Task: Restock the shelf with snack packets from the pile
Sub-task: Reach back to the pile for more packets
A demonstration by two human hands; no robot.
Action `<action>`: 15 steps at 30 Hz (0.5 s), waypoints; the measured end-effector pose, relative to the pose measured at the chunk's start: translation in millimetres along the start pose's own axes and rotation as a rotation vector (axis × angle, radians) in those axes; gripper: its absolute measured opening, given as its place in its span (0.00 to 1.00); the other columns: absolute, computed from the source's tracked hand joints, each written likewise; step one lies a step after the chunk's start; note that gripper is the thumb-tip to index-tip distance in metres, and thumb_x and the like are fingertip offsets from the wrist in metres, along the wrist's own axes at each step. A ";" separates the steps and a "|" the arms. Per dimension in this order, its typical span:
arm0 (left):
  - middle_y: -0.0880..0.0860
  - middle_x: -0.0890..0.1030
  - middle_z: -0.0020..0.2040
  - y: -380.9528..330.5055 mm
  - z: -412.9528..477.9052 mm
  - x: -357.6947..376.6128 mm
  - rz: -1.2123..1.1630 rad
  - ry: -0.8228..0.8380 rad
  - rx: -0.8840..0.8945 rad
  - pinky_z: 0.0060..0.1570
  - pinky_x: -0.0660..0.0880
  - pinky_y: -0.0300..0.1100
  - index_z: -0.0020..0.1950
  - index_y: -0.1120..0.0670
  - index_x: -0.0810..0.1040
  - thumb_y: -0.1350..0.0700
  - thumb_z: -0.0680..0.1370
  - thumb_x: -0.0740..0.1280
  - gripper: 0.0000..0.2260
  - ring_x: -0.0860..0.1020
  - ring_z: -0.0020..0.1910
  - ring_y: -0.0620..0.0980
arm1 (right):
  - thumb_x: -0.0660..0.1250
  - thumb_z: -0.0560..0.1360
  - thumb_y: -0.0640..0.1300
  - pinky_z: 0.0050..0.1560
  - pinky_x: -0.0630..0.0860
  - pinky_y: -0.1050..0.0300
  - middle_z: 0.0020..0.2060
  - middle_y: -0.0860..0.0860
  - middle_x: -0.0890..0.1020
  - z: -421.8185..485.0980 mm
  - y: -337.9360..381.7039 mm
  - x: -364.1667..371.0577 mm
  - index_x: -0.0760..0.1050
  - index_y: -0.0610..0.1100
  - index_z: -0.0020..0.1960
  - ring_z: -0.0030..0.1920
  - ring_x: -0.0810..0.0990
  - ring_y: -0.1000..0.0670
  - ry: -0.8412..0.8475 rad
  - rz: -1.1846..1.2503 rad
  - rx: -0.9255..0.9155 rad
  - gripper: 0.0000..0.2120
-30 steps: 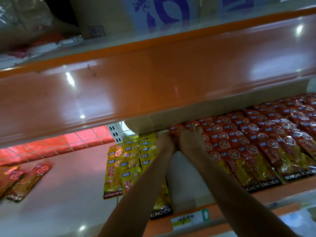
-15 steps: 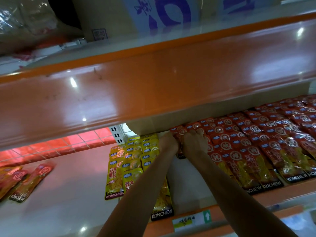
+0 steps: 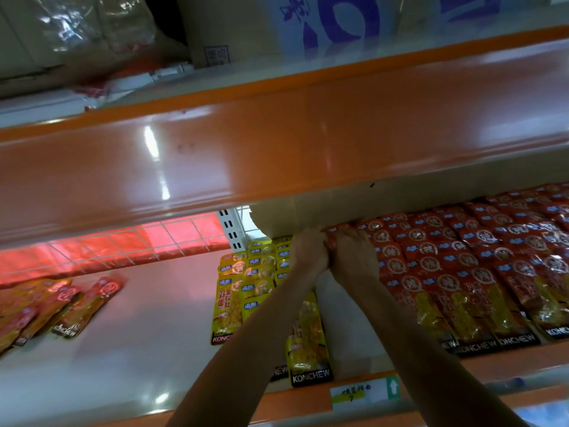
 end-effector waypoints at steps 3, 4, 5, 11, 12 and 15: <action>0.58 0.79 0.61 23.5 -6.3 -23.7 -0.010 -0.043 -0.003 0.59 0.73 0.47 0.65 0.52 0.78 0.63 0.76 0.63 0.18 0.77 0.61 0.58 | 0.60 0.78 0.45 0.63 0.65 0.56 0.59 0.48 0.79 -3.4 29.1 2.8 0.75 0.46 0.60 0.62 0.72 0.46 -0.034 0.074 -0.056 0.13; 0.58 0.79 0.61 34.0 -8.5 -31.4 -0.007 -0.059 -0.013 0.58 0.73 0.46 0.65 0.52 0.77 0.63 0.75 0.64 0.20 0.77 0.60 0.57 | 0.61 0.77 0.45 0.59 0.67 0.55 0.59 0.49 0.79 -5.1 41.4 3.6 0.76 0.46 0.60 0.62 0.73 0.46 -0.044 0.109 -0.058 0.13; 0.58 0.79 0.61 45.3 -11.0 -38.8 0.007 -0.070 -0.022 0.56 0.73 0.45 0.65 0.51 0.78 0.64 0.74 0.64 0.21 0.77 0.59 0.57 | 0.62 0.76 0.44 0.57 0.68 0.55 0.59 0.49 0.80 -6.1 54.6 4.7 0.77 0.47 0.60 0.62 0.73 0.46 -0.044 0.129 -0.067 0.13; 0.57 0.79 0.60 129.9 -25.1 -85.5 0.120 -0.121 -0.139 0.56 0.72 0.46 0.64 0.51 0.77 0.56 0.78 0.63 0.15 0.76 0.60 0.57 | 0.63 0.73 0.41 0.56 0.73 0.50 0.56 0.46 0.81 -10.2 145.8 23.4 0.77 0.46 0.58 0.57 0.78 0.43 0.105 0.192 -0.197 0.14; 0.56 0.78 0.61 145.7 -27.9 -93.8 0.152 -0.127 -0.151 0.57 0.71 0.46 0.65 0.51 0.76 0.55 0.79 0.62 0.15 0.76 0.61 0.57 | 0.63 0.73 0.41 0.57 0.73 0.50 0.57 0.46 0.80 -11.4 162.6 28.8 0.76 0.46 0.59 0.58 0.77 0.43 0.125 0.191 -0.223 0.15; 0.54 0.77 0.63 195.2 -37.1 -117.5 0.207 -0.168 -0.212 0.62 0.69 0.44 0.68 0.50 0.72 0.52 0.81 0.61 0.16 0.74 0.63 0.54 | 0.63 0.75 0.41 0.60 0.72 0.52 0.61 0.46 0.78 -16.0 212.9 46.0 0.74 0.46 0.64 0.61 0.75 0.43 0.179 0.228 -0.266 0.17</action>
Point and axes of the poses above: each hand's wrist, its own z-axis towards the middle knuckle, its own x-axis out of the palm, y = z × x, the point moved 1 cm from there along z, towards the middle knuckle
